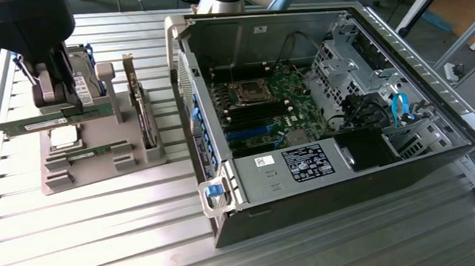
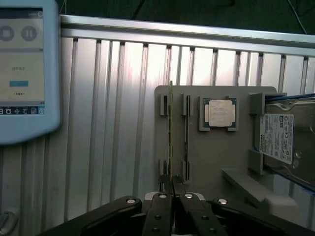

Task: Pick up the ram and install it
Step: 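Pick up the ram and move it above insertion slot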

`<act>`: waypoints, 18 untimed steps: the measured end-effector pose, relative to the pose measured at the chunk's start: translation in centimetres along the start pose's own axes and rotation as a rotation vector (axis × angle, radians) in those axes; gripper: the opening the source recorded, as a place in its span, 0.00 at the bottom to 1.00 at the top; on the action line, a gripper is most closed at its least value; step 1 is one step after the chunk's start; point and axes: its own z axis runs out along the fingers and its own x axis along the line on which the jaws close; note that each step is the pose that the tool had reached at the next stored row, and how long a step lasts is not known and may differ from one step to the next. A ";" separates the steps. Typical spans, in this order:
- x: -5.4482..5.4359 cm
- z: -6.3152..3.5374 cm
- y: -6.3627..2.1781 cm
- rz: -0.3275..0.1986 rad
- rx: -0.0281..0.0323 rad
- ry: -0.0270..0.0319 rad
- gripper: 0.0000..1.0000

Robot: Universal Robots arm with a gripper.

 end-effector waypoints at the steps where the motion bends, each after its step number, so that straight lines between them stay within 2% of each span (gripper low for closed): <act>1: 0.0 -0.19 0.00 0.000 0.0000 0.0000 0.12; 11: 0.0 -2.23 0.01 0.000 0.0000 0.0000 0.12; 18: 0.0 -2.58 0.01 0.000 0.0001 -0.0002 0.12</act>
